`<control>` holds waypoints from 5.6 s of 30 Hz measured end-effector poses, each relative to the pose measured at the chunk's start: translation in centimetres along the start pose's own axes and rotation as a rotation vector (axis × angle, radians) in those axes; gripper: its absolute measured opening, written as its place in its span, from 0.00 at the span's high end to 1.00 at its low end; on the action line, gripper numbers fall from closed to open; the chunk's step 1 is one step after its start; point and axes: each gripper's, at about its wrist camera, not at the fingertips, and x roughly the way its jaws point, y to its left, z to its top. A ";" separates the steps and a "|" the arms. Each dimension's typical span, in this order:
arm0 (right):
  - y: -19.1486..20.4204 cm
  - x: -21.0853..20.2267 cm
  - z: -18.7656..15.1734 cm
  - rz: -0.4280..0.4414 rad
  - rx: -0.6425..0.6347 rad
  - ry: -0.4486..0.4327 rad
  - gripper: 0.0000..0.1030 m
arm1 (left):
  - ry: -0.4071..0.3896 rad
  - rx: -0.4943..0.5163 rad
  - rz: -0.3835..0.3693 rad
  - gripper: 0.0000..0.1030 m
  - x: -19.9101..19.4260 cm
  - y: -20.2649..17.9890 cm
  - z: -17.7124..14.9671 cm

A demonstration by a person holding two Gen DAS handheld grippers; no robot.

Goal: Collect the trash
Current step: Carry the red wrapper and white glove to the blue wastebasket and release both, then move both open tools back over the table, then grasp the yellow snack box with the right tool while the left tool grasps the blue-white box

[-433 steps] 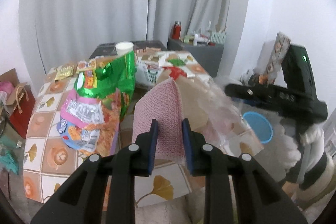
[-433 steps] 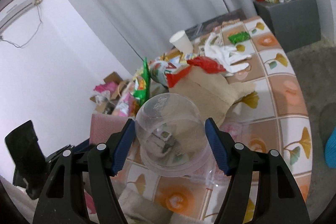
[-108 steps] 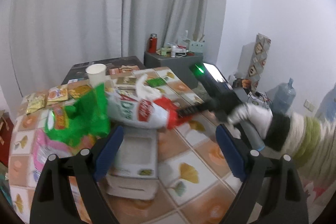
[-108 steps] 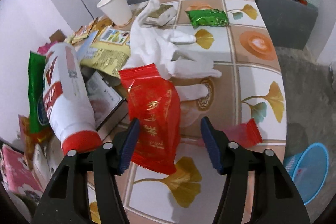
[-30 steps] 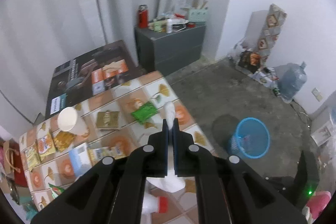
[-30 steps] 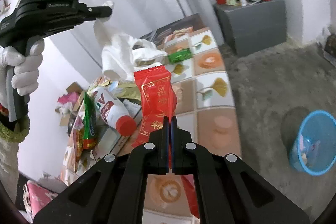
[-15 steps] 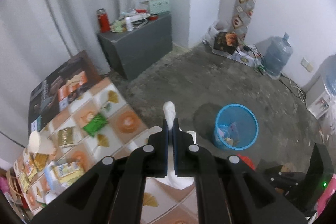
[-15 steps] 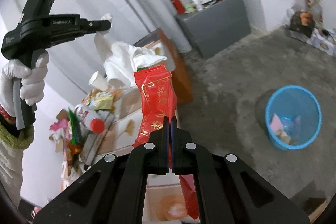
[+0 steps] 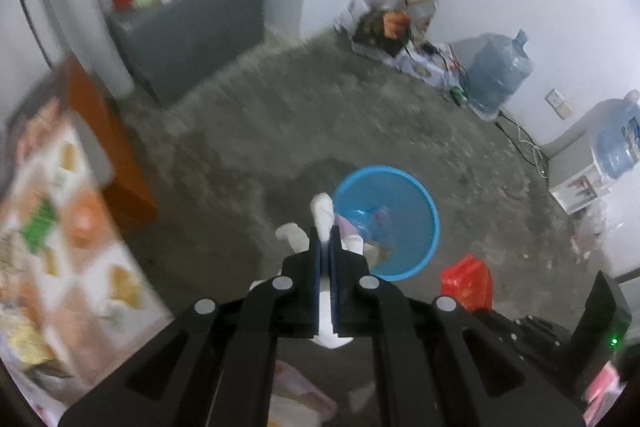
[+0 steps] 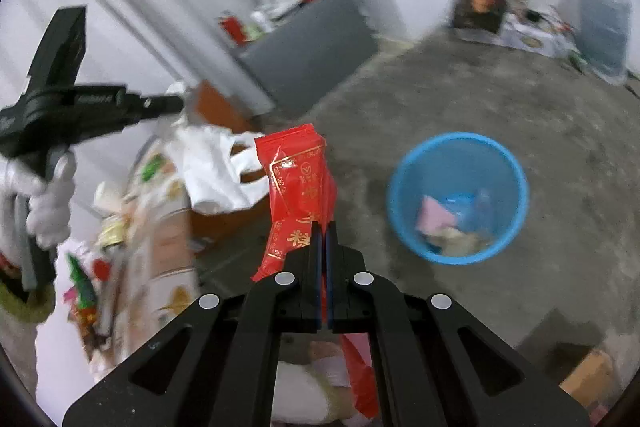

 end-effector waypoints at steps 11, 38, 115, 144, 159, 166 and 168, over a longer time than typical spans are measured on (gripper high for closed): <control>-8.4 6.0 2.3 -0.139 0.150 0.066 1.00 | 0.105 -0.034 -0.106 0.96 11.6 -5.6 1.3; -6.2 0.5 -0.8 -0.300 0.089 -0.196 0.42 | -0.099 0.104 -0.327 0.56 2.8 -9.3 -3.7; 42.8 22.6 -1.2 0.416 -0.417 0.557 0.14 | 0.005 -0.722 0.013 0.21 -14.1 51.2 -21.1; 47.6 32.1 -3.8 0.244 -0.417 0.721 0.74 | 0.119 -0.652 0.026 0.21 -9.3 51.5 -19.4; 45.0 30.0 -2.1 0.245 -0.450 0.591 0.93 | 0.130 -0.652 0.071 0.25 -8.9 51.1 -18.8; 44.6 28.6 -1.1 0.229 -0.464 0.500 0.94 | 0.077 -0.631 0.091 0.26 -9.8 50.9 -18.7; 44.2 27.8 -0.6 0.226 -0.471 0.469 0.94 | 0.033 -0.613 0.116 0.26 -10.9 50.6 -18.4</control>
